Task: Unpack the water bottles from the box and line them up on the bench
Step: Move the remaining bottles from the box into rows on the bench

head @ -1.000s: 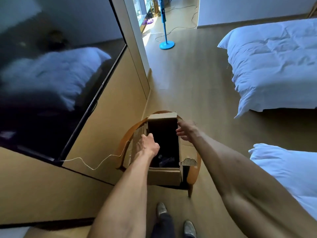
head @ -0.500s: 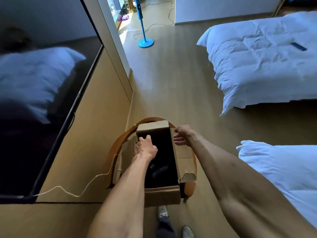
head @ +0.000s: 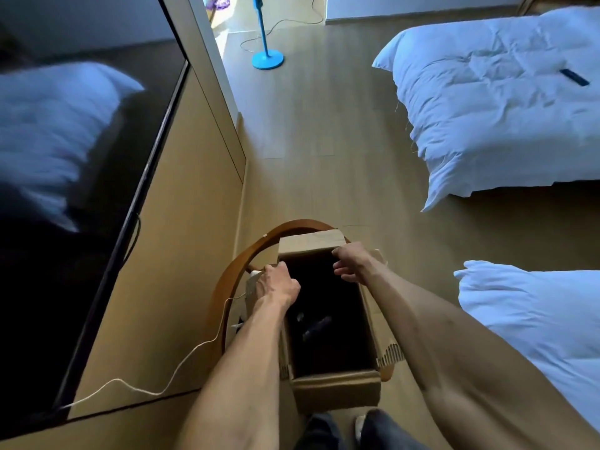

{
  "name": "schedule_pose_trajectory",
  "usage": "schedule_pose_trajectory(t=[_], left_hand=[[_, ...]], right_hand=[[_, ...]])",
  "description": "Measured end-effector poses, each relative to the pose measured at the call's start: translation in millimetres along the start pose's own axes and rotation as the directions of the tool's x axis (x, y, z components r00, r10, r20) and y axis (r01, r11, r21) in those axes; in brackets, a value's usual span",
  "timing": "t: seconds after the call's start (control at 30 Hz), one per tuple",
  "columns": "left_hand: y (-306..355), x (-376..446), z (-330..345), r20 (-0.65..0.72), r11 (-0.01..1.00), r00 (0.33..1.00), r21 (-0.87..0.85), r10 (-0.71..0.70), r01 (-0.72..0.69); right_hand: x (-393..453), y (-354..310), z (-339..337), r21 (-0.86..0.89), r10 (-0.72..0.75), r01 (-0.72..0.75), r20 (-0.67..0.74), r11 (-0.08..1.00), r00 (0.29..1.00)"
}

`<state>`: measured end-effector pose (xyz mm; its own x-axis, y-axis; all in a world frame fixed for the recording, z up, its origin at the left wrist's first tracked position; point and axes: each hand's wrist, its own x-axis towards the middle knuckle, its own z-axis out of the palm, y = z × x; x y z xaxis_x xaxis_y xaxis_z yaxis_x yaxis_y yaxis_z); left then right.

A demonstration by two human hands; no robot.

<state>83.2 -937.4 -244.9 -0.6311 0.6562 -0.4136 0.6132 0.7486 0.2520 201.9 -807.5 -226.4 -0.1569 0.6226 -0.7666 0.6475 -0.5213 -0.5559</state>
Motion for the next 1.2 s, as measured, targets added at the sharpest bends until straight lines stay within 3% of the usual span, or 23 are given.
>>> schedule_pose_trajectory(t=[0.37,0.53,0.63,0.8,1.2], left_hand=[[5.1,25.4,39.0,-0.071,0.996,0.997,-0.084,0.008,-0.014],[11.4,31.0,72.7,0.129,0.994,0.991,-0.104,-0.021,0.034],[10.4,23.0,112.0,0.29,0.998,0.957,-0.051,-0.022,0.039],[5.7,17.4,167.4,0.422,0.998,0.904,0.016,-0.066,0.066],[-9.4,79.6,231.7,0.422,0.957,0.879,-0.076,-0.224,0.281]], right_hand=[[47.5,41.5,57.9,-0.113,0.106,-0.099,0.063,0.989,0.992],[66.4,82.1,77.9,-0.213,0.086,-0.069,0.071,0.975,0.994],[80.1,116.4,85.2,-0.246,0.136,-0.111,0.09,0.963,0.987],[106.7,171.3,93.8,-0.275,0.234,-0.206,0.074,0.939,0.969],[189.9,222.3,135.8,-0.093,0.318,-0.314,0.044,0.945,0.947]])
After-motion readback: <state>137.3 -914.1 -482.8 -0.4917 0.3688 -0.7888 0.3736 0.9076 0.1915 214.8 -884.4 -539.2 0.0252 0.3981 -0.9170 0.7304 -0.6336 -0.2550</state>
